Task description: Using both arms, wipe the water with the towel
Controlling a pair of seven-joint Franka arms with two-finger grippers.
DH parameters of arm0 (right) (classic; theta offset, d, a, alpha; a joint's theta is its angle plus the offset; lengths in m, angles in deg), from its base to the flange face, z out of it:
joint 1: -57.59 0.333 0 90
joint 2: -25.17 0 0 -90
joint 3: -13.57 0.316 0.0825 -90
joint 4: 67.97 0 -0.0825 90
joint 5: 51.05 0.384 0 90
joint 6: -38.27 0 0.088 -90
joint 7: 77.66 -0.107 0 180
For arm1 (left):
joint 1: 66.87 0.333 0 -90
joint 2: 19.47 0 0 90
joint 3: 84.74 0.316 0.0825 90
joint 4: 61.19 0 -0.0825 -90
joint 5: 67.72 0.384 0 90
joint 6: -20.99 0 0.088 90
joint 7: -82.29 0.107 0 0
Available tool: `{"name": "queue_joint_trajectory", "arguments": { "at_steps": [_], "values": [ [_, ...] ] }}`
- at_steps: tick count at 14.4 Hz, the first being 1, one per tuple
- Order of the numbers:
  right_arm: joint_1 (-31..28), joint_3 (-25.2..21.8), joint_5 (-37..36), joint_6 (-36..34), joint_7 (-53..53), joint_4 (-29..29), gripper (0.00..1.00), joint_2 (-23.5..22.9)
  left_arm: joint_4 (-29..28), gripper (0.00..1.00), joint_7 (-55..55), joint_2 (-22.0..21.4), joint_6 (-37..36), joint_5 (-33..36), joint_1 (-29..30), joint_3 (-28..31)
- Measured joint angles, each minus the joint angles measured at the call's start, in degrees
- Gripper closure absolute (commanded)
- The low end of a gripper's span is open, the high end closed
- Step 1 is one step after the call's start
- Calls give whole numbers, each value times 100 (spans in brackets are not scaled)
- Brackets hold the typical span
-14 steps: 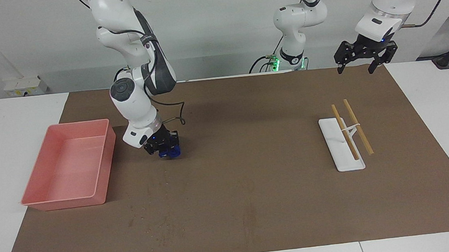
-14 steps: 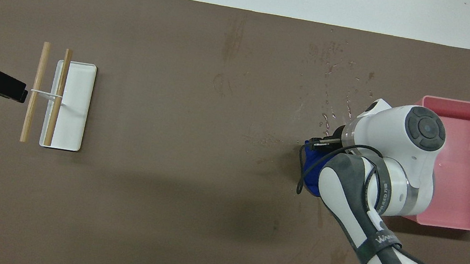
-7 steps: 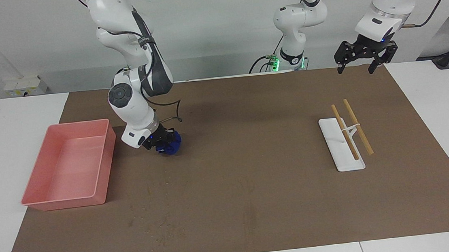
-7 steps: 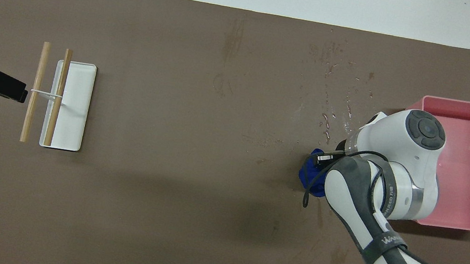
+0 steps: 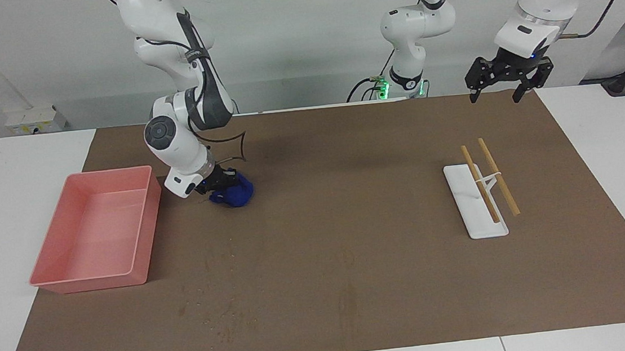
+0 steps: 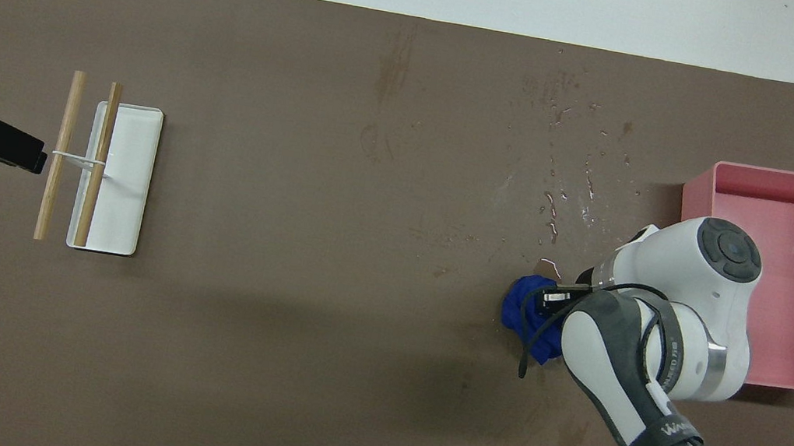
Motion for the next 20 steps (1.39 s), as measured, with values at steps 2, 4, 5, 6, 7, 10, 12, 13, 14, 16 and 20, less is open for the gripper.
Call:
{"name": "queue_joint_trajectory", "arguments": {
  "at_steps": [2,4,5,6,7,10,12,13,14,16,20],
  "values": [
    [96,15,6,493,-17,96,100,-35,0,0,0,0,0,0,0,0],
    [173,17,6,862,-30,101,100,-136,0,0,0,0,0,0,0,0],
    [178,16,6,962,-30,59,100,-194,0,0,0,0,0,0,0,0],
    [178,14,1,1005,-30,-37,100,-266,0,0,0,0,0,0,0,0],
    [175,11,-7,1010,-29,-166,100,-346,0,0,0,0,0,0,0,0],
    [109,3,-172,995,33,-708,100,-602,0,0,0,0,0,0,0,0],
    [29,-1,-244,877,80,-1039,100,-709,0,0,0,0,0,0,0,0],
    [9,-2,-248,808,110,-1182,100,-747,0,0,0,0,0,0,0,0],
    [-4,-3,-274,743,121,-1308,100,-782,0,0,0,0,0,0,0,0],
    [-16,-3,-430,570,121,-1554,100,-849,0,0,0,0,0,0,0,0],
    [-50,-10,-506,-138,121,-2264,100,-1024,0,0,0,0,0,0,0,0]
  ]
}}
